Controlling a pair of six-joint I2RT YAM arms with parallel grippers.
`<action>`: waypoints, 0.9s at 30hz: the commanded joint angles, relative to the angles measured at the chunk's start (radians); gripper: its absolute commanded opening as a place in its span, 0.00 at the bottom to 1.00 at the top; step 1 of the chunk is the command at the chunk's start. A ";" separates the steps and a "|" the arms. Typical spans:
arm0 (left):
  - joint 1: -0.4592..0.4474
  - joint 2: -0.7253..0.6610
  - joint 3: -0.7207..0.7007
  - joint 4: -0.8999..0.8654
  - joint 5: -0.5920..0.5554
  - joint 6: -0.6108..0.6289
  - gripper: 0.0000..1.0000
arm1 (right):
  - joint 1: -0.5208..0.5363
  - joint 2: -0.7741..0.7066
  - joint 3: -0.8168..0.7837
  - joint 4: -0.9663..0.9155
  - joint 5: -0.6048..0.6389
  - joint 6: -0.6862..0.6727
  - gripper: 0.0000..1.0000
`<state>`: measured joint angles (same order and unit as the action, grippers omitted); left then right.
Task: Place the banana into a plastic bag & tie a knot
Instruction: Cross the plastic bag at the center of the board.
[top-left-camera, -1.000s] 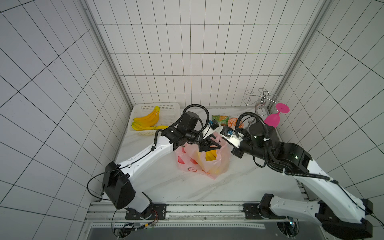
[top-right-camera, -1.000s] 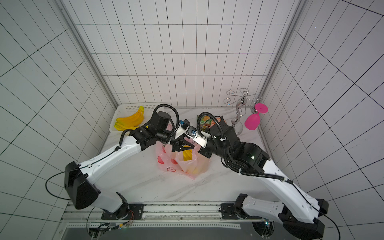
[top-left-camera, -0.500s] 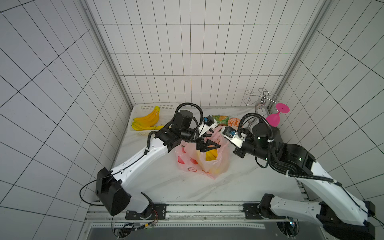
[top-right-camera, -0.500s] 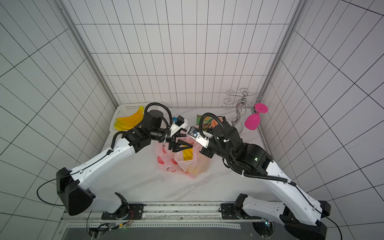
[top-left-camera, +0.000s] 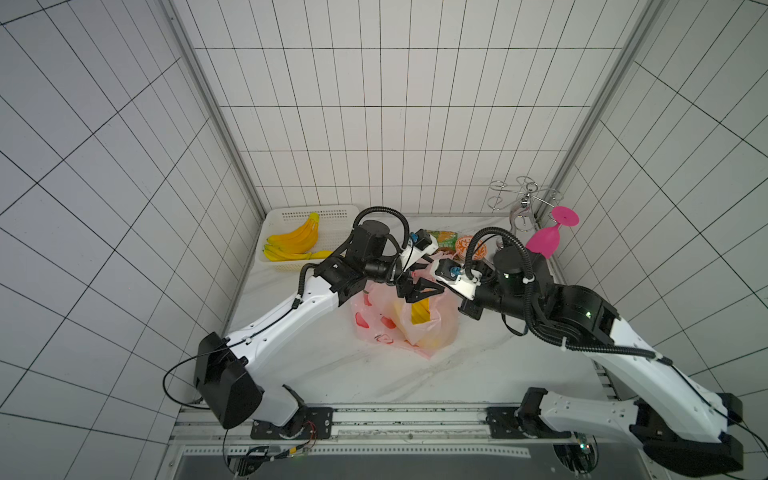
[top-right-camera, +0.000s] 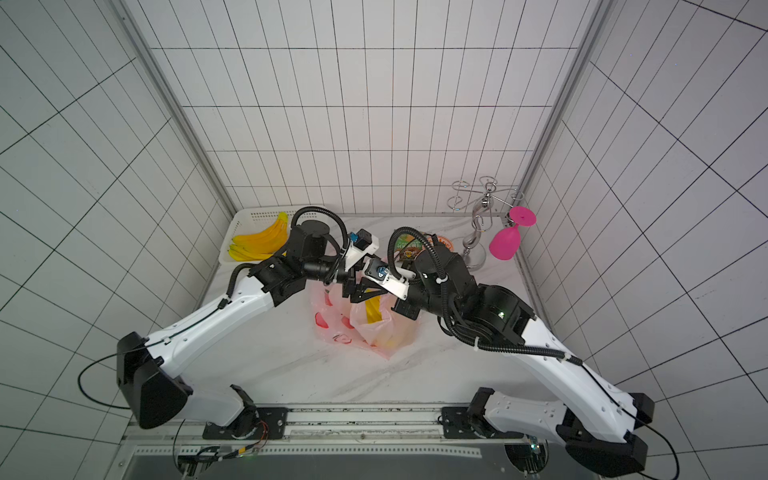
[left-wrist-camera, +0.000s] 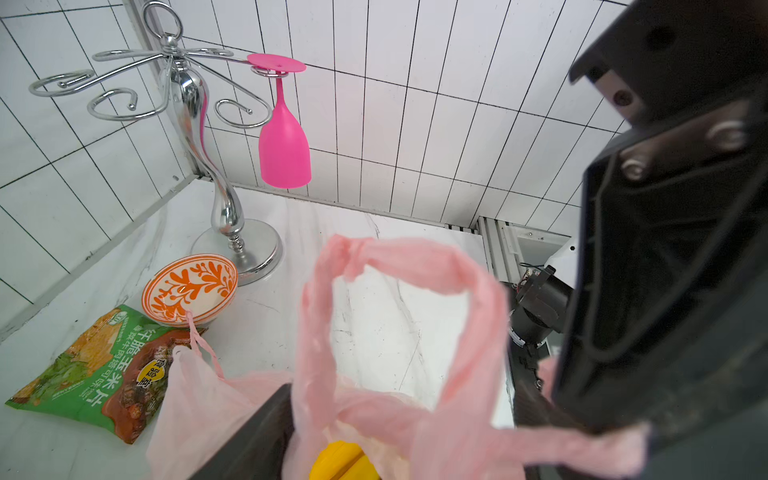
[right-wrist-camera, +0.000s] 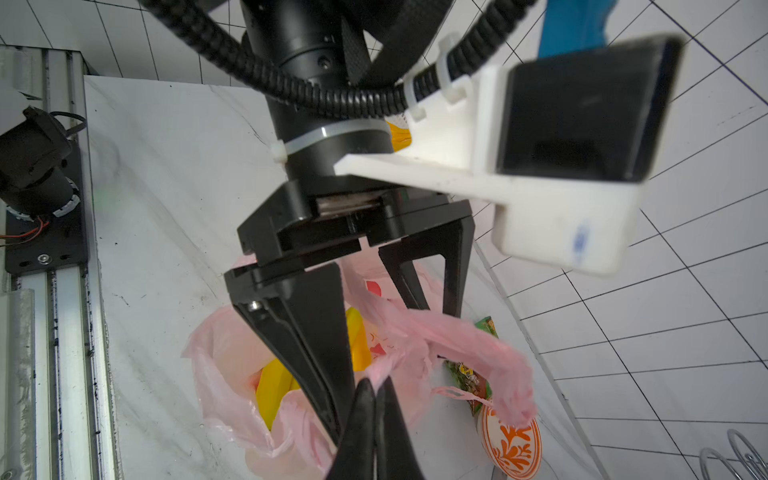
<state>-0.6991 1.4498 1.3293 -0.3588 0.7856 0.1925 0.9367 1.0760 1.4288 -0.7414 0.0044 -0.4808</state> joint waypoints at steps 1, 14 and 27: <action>-0.021 0.026 0.013 -0.032 0.006 0.043 0.79 | 0.013 -0.026 -0.002 0.039 -0.034 -0.024 0.00; -0.021 0.023 0.023 -0.087 0.078 0.083 0.65 | 0.014 -0.022 -0.040 0.076 0.142 -0.035 0.00; 0.023 -0.009 -0.008 -0.010 0.134 0.027 0.68 | 0.012 -0.025 -0.061 0.073 0.166 -0.053 0.00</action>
<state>-0.6811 1.4635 1.3293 -0.4095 0.8795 0.2237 0.9436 1.0599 1.4124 -0.6914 0.1696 -0.5148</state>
